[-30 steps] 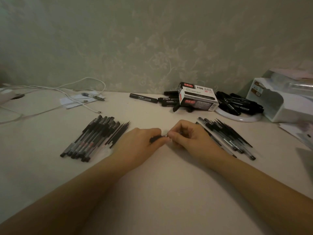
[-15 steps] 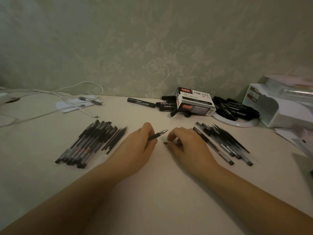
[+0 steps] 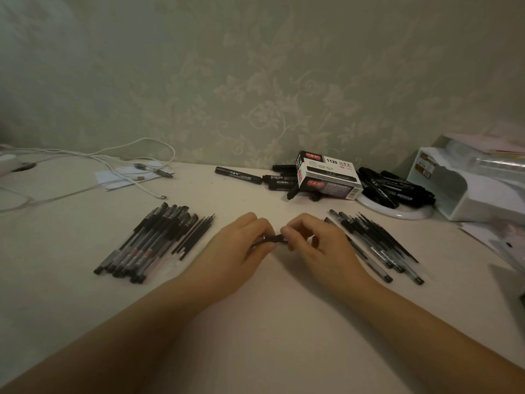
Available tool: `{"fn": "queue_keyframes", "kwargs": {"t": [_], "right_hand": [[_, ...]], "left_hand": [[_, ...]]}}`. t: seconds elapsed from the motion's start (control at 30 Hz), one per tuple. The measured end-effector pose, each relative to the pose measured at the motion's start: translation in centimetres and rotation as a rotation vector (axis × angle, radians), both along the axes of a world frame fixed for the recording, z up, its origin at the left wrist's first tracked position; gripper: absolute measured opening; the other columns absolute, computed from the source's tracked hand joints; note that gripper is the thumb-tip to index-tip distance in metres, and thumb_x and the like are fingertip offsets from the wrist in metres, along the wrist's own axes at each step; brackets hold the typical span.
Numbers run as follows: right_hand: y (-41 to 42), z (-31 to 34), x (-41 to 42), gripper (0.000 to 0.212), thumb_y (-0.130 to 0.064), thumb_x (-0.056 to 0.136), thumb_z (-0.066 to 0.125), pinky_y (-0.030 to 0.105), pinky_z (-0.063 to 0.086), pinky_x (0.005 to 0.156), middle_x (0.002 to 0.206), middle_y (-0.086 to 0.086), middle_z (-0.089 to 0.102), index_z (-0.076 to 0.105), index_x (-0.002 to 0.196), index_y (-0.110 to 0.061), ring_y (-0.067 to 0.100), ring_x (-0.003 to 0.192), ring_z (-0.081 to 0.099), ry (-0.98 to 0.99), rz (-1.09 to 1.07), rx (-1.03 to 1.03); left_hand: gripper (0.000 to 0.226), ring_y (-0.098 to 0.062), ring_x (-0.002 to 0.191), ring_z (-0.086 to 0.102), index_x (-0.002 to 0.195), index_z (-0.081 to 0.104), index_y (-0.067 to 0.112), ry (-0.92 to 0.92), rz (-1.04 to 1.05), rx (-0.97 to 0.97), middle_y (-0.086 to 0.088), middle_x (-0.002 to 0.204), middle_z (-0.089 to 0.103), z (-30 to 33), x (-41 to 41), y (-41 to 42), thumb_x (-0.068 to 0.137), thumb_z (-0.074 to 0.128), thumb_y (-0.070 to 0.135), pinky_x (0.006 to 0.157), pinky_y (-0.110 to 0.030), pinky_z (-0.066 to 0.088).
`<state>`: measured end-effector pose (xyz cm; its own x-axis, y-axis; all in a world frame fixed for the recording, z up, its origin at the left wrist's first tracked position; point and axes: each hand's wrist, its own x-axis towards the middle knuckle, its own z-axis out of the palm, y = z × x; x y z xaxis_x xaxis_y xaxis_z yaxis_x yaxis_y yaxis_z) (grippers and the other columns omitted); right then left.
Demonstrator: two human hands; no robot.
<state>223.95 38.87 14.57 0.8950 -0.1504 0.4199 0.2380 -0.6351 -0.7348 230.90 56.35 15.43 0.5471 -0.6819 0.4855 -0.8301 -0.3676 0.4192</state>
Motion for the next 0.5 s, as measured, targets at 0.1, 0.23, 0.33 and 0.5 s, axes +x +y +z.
{"fn": "queue_keyframes", "kwargs": {"t": [0.1,0.23,0.33,0.5], "right_hand": [[-0.24,-0.09,0.13,0.018,-0.038,0.094,0.061,0.008,0.040,0.064,0.072,-0.009,0.067,0.069,0.082,-0.028,0.000,0.068,0.057,0.041,0.007,0.079],[-0.27,-0.24,0.28,0.027,-0.045,0.093,0.058,0.009,0.040,0.060,0.065,-0.008,0.065,0.066,0.073,-0.029,-0.002,0.060,0.054,0.051,-0.005,0.094],[-0.34,-0.20,0.23,0.024,-0.041,0.094,0.058,0.008,0.041,0.061,0.065,-0.009,0.064,0.066,0.073,-0.031,-0.003,0.061,0.054,0.056,0.016,0.098],[-0.41,-0.09,0.14,0.022,-0.037,0.094,0.061,0.006,0.038,0.061,0.064,-0.010,0.063,0.068,0.075,-0.027,-0.005,0.061,0.052,0.069,0.035,0.112]], "left_hand": [[0.010,-0.010,0.077,0.051,0.098,0.061,0.019,0.014,-0.013,-0.003,0.004,0.088,0.055,-0.06,0.04,0.00,0.095,0.055,0.027,0.068,-0.029,0.042],[0.012,-0.006,0.079,0.053,0.102,0.059,0.025,0.069,-0.003,-0.015,0.009,0.089,0.057,-0.15,-0.01,0.05,0.095,0.054,0.033,0.070,-0.028,0.046],[0.019,-0.004,0.075,0.054,0.103,0.051,0.027,0.121,0.015,-0.006,0.012,0.088,0.056,-0.10,-0.18,0.16,0.090,0.060,0.038,0.065,-0.025,0.048],[0.010,-0.003,0.065,0.048,0.088,0.054,0.024,0.125,0.011,-0.020,0.012,0.071,0.052,0.21,-0.16,0.20,0.092,0.059,0.032,0.057,-0.021,0.036]]}}
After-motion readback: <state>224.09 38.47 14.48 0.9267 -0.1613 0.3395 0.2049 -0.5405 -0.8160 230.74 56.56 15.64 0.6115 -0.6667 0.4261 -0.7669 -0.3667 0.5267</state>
